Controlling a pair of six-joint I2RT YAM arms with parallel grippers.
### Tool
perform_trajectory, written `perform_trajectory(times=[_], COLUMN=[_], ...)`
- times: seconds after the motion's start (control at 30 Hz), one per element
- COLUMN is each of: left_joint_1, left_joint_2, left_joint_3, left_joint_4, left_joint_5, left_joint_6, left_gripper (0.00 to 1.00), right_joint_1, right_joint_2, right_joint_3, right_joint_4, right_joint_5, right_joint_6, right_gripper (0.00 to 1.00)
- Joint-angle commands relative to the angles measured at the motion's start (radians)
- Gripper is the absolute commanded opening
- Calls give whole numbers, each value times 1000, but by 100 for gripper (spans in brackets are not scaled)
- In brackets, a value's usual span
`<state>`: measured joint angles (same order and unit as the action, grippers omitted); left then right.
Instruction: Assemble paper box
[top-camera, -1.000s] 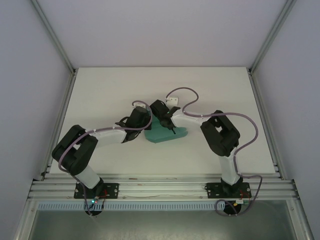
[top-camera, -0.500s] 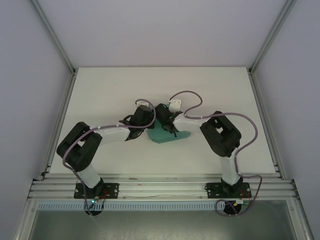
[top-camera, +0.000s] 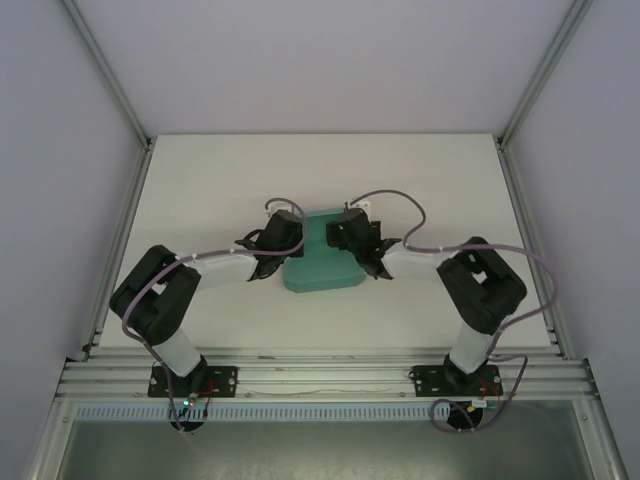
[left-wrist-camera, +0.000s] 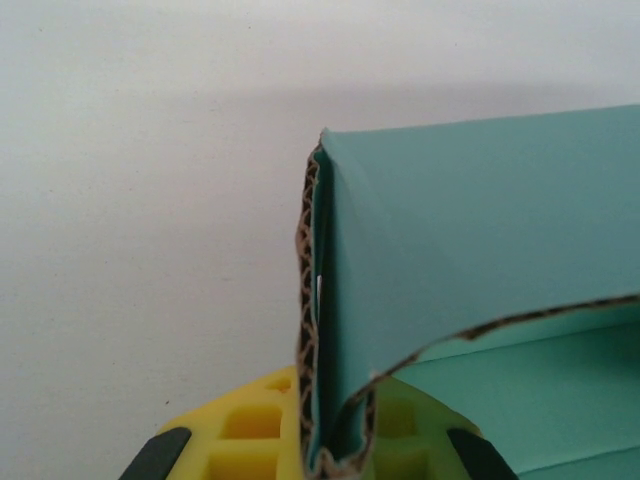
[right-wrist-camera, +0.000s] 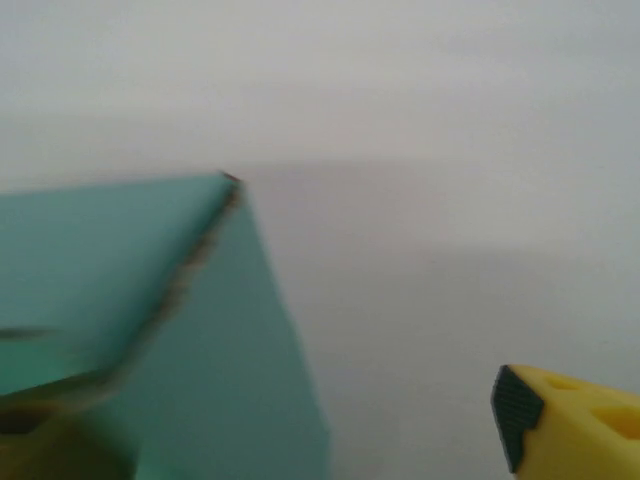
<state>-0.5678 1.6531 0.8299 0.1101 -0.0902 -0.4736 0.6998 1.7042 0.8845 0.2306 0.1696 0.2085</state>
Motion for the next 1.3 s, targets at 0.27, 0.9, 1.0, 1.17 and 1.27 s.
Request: perform_trajectory(times=[0.27, 0.9, 1.0, 1.17, 1.27], left_joint_1=[46, -87, -121, -153, -165], left_joint_2=[-77, 196, 307, 427, 490], left_joint_3=[135, 648, 709, 756, 776], left_joint_4=[-145, -1057, -1083, -1060, -1038], left_joint_5=[162, 206, 134, 12, -49], left_joint_6=[337, 1182, 1172, 1127, 1098], left_gripper=[0, 0, 0, 0, 0], right_joint_1=[0, -204, -218, -232, -240], right_joint_2=[-436, -859, -861, -864, -863], right_joint_3=[-146, -297, -305, -319, -326], right_joint_4=[-106, -542, -539, -527, -514], right_joint_5=[22, -30, -42, -47, -51], right_joint_6=[22, 261, 258, 246, 240], right_gripper=[100, 100, 100, 99, 100])
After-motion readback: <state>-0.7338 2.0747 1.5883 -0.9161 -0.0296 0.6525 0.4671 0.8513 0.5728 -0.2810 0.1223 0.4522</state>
